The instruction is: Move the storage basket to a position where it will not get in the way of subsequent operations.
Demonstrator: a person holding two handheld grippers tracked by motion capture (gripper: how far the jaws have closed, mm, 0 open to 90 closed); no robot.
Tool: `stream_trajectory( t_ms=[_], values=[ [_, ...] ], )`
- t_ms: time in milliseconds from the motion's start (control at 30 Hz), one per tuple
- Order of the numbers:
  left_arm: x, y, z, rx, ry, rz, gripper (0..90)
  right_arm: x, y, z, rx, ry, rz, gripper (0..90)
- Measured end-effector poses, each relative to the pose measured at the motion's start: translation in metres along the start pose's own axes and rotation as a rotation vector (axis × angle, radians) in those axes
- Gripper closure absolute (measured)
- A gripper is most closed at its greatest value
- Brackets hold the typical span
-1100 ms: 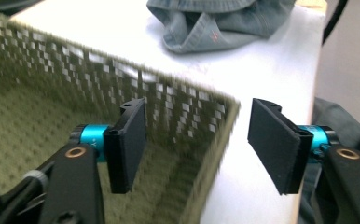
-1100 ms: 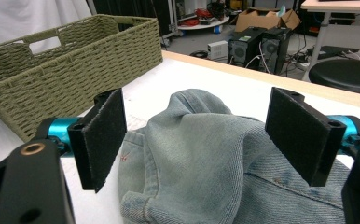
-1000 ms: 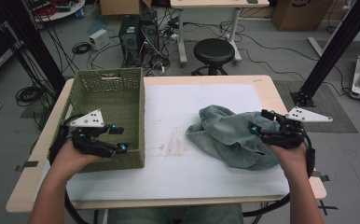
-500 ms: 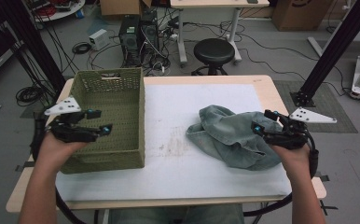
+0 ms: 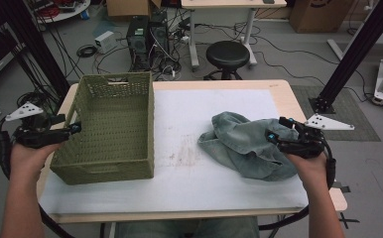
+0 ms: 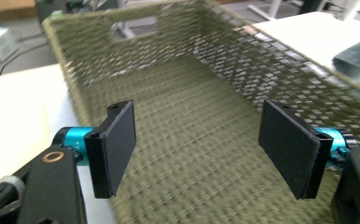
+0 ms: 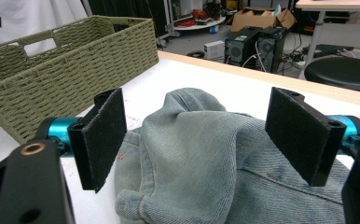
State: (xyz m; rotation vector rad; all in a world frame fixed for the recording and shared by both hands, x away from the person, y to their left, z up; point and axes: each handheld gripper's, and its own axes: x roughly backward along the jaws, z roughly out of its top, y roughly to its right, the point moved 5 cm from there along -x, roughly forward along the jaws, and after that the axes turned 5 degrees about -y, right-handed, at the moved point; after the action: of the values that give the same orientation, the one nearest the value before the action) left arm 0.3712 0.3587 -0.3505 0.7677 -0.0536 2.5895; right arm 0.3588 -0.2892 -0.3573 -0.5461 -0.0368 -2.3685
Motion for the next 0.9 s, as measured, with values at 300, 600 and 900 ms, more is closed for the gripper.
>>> stream_trajectory(
  t_ms=[300,600,900],
  values=[
    [-0.018,-0.016,-0.013,0.044,-0.067,0.022,27.6,0.001,-0.002,0.001,0.005,0.004,0.003,20.8],
    [-0.013,-0.026,-0.012,0.060,-0.050,0.069,28.4,0.002,-0.001,0.001,0.002,0.006,0.001,20.8],
    [-0.029,-0.038,-0.031,0.116,-0.116,0.067,40.0,0.003,-0.001,0.001,0.005,0.007,0.000,20.8]
  ],
)
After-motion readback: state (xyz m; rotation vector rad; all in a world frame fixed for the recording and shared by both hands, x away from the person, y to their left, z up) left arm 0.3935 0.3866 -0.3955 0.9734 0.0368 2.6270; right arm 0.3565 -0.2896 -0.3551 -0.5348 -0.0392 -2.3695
